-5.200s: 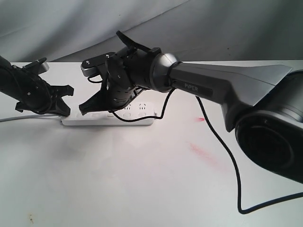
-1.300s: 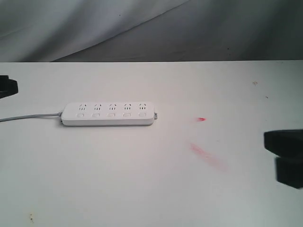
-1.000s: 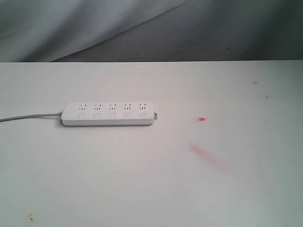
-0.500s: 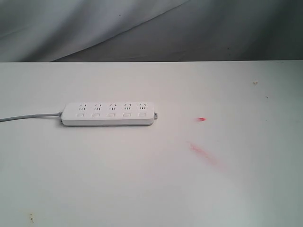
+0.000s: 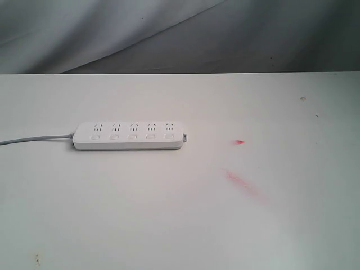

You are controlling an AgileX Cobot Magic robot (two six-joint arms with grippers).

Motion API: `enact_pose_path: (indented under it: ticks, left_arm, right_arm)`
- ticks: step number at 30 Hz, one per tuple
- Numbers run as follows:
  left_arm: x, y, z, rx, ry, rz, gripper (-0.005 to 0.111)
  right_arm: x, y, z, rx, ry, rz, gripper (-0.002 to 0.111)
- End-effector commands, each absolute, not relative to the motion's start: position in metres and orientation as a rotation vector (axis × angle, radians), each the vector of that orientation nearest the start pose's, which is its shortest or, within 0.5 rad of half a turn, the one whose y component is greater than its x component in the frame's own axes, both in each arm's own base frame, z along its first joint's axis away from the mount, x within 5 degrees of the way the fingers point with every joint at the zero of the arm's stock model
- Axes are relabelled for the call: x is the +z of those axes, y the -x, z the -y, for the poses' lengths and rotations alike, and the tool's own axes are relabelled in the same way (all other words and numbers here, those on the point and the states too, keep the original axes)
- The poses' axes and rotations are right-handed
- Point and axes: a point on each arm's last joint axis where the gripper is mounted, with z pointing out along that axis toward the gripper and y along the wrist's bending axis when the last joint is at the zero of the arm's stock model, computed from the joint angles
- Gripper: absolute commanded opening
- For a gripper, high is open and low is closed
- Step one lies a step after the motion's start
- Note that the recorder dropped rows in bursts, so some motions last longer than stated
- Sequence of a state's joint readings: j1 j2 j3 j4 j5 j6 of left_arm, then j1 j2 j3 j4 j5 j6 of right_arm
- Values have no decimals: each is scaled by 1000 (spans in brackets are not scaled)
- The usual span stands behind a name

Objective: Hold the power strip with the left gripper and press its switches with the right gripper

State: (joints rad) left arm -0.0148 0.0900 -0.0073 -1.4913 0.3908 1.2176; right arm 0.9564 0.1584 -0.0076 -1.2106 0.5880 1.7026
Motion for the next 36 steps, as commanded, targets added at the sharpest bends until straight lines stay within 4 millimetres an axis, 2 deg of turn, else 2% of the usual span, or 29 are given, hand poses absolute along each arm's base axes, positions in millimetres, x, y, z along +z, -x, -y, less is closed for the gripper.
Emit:
enact_pose_path:
  ticks: [1,10,29,36]
  left_arm:
    - [208,-55,34,-517,-114,-1589,0]
    - [207,-59,23,-378,-68,-1586,0]
    - [207,-57,29,-438,-132,-1593,0]
    - [207,-57,29,-436,-130,-1592,0]
  right_arm:
    - [190,-69,-16,558,-3,-1845,0]
    - [190,-69,-16,558,-3,-1845,0]
    - [190,-69,-15,566,-8,-1835,0]
    - [195,-66,-4,559,-130,-1747,0]
